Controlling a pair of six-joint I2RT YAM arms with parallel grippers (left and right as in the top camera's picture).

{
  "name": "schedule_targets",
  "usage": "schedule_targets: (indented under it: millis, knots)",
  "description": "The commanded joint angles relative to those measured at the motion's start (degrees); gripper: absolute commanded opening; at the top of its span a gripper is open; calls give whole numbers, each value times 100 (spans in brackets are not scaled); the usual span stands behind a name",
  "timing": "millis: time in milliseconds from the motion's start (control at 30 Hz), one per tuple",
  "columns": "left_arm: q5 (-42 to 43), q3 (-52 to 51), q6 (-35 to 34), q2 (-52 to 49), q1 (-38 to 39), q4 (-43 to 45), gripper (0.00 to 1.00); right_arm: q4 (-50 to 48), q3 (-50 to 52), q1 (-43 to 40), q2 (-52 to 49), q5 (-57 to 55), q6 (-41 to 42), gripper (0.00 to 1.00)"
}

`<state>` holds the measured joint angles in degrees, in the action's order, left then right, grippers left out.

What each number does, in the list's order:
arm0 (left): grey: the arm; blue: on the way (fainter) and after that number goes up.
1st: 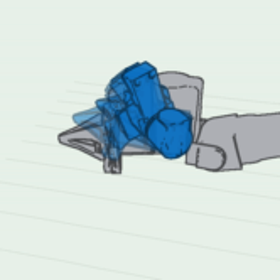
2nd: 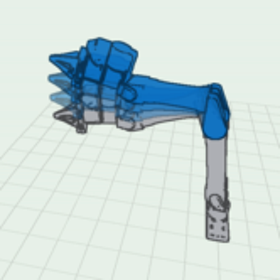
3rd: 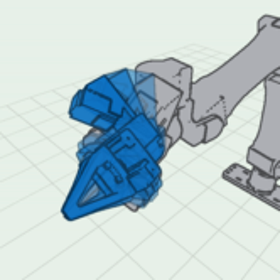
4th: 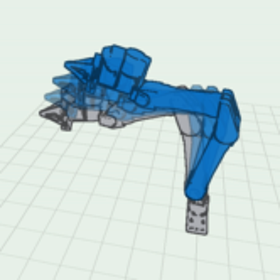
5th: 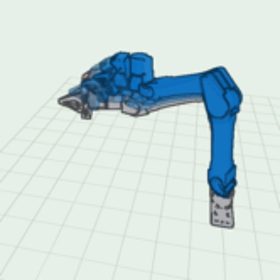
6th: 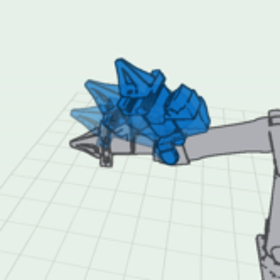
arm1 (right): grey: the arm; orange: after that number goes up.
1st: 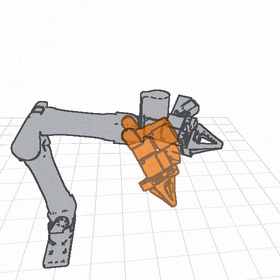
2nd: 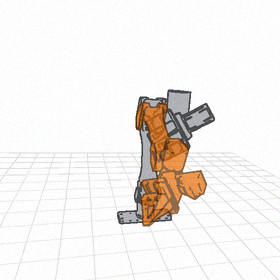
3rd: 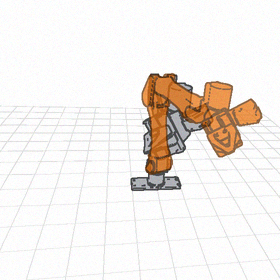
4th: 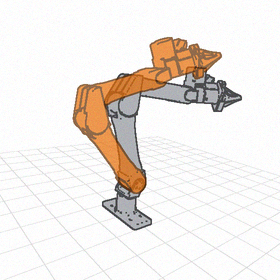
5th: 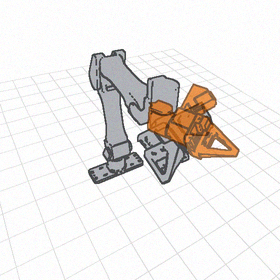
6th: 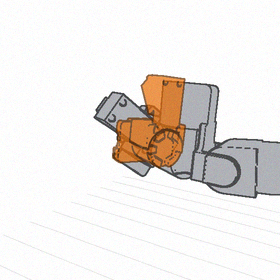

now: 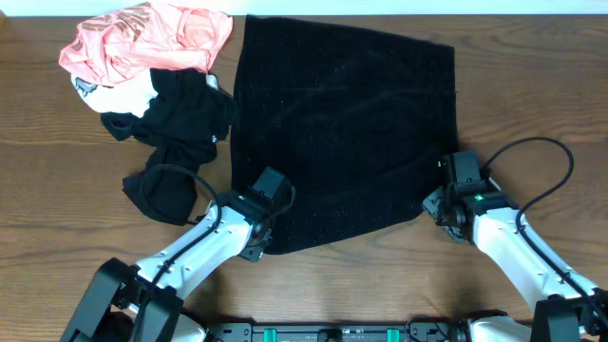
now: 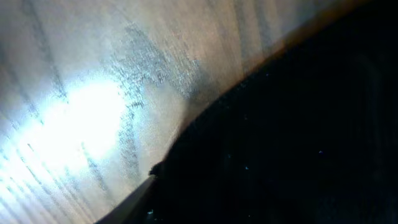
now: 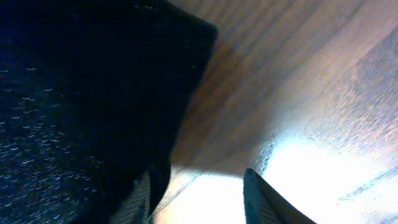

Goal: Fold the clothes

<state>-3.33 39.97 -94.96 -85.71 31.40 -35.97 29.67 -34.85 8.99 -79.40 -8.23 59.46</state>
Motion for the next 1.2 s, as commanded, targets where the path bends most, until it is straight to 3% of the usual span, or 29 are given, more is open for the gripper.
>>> schedule_targets:
  millis: [0,133,233,333,900,1167]
  knots:
    - [-210,-39,-24,-111,2,46,35,-122,151,46,-13,-149,-74,43]
    - [-328,-39,-2,-109,2,79,31,-420,160,44,-13,-234,-575,47]
    - [-431,-39,-2,-109,2,90,32,-748,160,42,-13,-229,-887,70]
    - [-494,-39,-2,-109,2,94,33,-957,160,42,-13,-227,-896,77]
    - [-533,-39,70,-111,2,96,34,-767,166,46,-13,157,-861,87]
    - [-533,-39,127,-111,2,96,34,-1440,177,46,-120,-188,-625,85]
